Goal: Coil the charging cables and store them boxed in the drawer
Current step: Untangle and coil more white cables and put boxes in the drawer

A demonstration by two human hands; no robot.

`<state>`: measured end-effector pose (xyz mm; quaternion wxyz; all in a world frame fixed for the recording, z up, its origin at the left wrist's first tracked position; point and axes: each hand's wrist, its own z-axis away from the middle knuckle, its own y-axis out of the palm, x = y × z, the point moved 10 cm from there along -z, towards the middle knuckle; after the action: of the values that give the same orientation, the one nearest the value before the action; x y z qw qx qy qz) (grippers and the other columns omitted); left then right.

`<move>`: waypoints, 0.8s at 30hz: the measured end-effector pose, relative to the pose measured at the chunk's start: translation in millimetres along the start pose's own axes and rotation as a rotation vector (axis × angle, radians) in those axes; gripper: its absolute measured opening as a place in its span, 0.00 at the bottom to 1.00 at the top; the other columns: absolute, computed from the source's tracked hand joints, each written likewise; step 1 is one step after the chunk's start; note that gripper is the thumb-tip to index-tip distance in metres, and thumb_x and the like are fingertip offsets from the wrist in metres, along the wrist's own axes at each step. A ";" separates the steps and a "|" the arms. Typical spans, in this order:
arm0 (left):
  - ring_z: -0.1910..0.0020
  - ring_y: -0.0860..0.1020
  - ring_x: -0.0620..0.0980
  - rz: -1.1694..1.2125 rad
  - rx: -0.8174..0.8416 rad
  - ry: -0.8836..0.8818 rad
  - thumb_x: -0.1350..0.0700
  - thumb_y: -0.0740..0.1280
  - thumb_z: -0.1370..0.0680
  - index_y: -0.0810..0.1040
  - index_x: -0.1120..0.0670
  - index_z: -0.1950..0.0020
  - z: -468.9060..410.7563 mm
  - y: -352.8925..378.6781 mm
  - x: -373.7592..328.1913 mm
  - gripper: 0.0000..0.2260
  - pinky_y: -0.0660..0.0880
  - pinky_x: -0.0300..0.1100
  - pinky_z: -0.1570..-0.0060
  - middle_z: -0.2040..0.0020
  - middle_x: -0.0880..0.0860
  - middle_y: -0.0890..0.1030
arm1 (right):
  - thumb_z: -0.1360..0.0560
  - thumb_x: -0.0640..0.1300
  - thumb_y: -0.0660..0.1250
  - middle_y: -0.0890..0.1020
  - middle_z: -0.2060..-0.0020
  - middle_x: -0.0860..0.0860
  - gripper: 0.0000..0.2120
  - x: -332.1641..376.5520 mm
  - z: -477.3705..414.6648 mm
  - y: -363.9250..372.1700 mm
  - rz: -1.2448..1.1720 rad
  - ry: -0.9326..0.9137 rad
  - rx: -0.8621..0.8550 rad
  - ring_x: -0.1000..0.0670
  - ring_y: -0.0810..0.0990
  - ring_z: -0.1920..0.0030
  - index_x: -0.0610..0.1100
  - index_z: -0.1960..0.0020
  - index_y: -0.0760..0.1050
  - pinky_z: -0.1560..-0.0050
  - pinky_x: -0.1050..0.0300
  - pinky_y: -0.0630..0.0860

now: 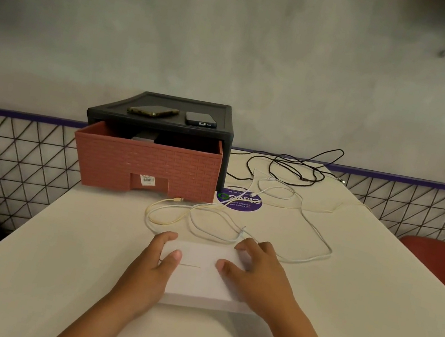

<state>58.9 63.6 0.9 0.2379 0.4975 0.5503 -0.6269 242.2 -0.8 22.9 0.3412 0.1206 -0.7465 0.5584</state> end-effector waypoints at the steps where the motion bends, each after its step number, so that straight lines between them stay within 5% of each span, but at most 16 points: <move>1: 0.45 0.73 0.47 0.000 -0.014 0.008 0.51 0.58 0.19 0.65 0.41 0.39 0.7 -1.0 -0.6 0.10 0.65 0.38 0.50 0.41 0.47 0.74 | 0.29 0.61 0.66 0.68 0.49 0.53 0.20 0.9 0.8 -1.6 -0.001 -0.009 -0.025 0.47 0.74 0.46 0.53 0.43 0.70 0.50 0.56 0.70; 4: 0.51 0.75 0.44 -0.012 -0.058 0.027 0.50 0.61 0.21 0.65 0.41 0.43 2.8 -5.0 -3.0 0.09 0.69 0.38 0.56 0.46 0.46 0.76 | 0.29 0.61 0.65 0.68 0.49 0.53 0.19 3.1 3.8 -5.6 -0.016 -0.029 -0.080 0.47 0.74 0.47 0.52 0.44 0.70 0.52 0.57 0.68; 11: 0.47 0.74 0.42 -0.057 -0.131 0.172 0.51 0.67 0.24 0.65 0.40 0.45 18.7 -12.0 -13.3 0.13 0.68 0.38 0.51 0.44 0.43 0.74 | 0.29 0.60 0.67 0.67 0.48 0.55 0.20 -3.4 23.7 -13.8 -0.124 -0.047 -0.199 0.53 0.72 0.54 0.52 0.44 0.66 0.57 0.60 0.67; 16: 0.45 0.70 0.32 -0.061 -0.143 0.248 0.53 0.69 0.25 0.64 0.40 0.44 32.5 -14.8 -18.6 0.17 0.65 0.23 0.53 0.42 0.34 0.68 | 0.39 0.64 0.68 0.66 0.46 0.62 0.22 0.2 38.2 -21.7 -0.247 -0.177 -0.207 0.66 0.69 0.48 0.61 0.50 0.63 0.58 0.70 0.70; 21: 0.44 0.66 0.25 -0.012 -0.180 0.308 0.58 0.70 0.26 0.65 0.41 0.47 46.7 -9.7 -32.1 0.18 0.62 0.17 0.54 0.40 0.31 0.66 | 0.36 0.44 0.78 0.67 0.43 0.58 0.26 0.1 56.8 -41.5 -0.325 -0.292 -0.265 0.68 0.66 0.41 0.60 0.51 0.64 0.59 0.70 0.76; 24: 0.41 0.64 0.23 0.013 -0.180 0.349 0.50 0.70 0.29 0.67 0.42 0.49 49.1 1.2 -45.7 0.15 0.61 0.17 0.51 0.38 0.30 0.64 | 0.38 0.43 0.79 0.67 0.43 0.60 0.26 -2.2 67.9 -52.8 -0.271 -0.322 -0.344 0.69 0.67 0.44 0.59 0.54 0.64 0.57 0.72 0.74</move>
<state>60.0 6.3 35.9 0.1865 0.5791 0.6338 -0.4776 248.0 -81.8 51.4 0.3053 0.2467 -0.8520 0.3464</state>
